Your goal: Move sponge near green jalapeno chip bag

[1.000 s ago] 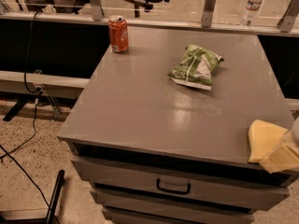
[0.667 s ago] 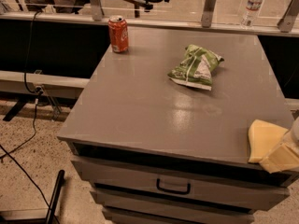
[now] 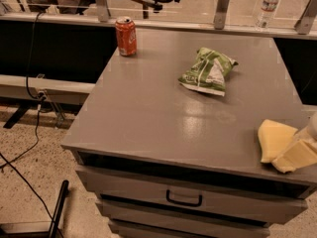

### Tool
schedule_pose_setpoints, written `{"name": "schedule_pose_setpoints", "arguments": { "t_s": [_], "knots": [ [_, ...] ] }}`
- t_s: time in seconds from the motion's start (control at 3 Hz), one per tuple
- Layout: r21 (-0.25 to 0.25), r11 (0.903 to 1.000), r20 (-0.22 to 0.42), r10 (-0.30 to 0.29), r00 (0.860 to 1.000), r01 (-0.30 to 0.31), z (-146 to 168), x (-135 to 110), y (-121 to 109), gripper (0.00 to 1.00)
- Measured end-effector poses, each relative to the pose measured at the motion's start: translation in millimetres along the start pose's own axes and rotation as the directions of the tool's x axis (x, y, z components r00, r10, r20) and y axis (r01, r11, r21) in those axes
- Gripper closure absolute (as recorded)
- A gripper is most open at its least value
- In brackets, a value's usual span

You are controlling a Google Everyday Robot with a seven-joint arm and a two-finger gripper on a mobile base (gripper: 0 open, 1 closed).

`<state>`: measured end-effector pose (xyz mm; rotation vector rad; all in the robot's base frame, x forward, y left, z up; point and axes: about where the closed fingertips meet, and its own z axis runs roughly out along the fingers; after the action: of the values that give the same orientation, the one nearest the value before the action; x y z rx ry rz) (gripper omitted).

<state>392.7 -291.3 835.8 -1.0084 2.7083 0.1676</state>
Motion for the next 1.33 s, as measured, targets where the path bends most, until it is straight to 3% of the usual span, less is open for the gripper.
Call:
{"name": "schedule_pose_setpoints", "arguments": {
  "t_s": [0.67,1.33],
  "knots": [
    [-0.060,0.9965,0.144,-0.050,0.988,0.059,-23,-56,-16,1.00],
    [-0.035,0.9966,0.270,-0.062,0.961,0.074,-9,-122,-31,1.00]
  ]
}}
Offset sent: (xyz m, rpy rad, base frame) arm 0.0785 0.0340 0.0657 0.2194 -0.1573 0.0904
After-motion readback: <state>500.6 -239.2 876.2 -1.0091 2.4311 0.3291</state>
